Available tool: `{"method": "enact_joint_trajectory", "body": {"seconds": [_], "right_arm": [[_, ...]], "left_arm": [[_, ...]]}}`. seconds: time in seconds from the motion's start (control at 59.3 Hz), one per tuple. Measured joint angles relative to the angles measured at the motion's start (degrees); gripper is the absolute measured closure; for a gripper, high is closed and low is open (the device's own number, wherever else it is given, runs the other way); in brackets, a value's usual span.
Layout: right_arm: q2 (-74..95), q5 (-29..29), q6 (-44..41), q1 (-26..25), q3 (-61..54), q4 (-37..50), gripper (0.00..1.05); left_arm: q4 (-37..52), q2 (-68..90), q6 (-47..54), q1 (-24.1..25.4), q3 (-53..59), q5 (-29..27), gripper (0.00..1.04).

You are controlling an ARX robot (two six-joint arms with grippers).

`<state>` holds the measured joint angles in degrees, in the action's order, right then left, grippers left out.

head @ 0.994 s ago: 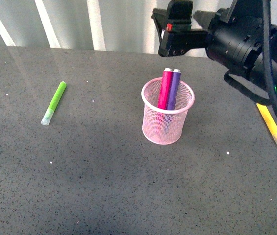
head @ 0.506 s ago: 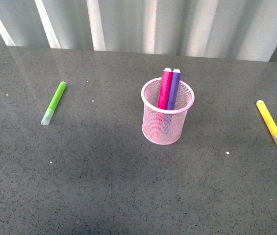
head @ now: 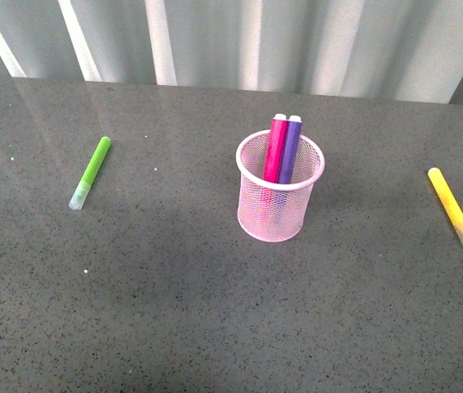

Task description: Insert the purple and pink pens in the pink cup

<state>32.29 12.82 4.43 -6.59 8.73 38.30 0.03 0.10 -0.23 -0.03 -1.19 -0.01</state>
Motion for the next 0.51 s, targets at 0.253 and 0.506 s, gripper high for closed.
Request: {"method": "enact_joint_trajectory", "body": {"seconds": [0.253,0.506], "right_arm": [[-5.84,-6.21,-3.69,-0.31,-1.38,-19.8,0.5],[-11.37,-12.5,-4.22,6.34,-4.17,-22.08,0.94]], "left_arm": [[0.0,-0.07,0.0,0.0,0.0,0.0,0.07],[0.0,-0.02,0.0,0.0,0.0,0.0,0.07]]}}
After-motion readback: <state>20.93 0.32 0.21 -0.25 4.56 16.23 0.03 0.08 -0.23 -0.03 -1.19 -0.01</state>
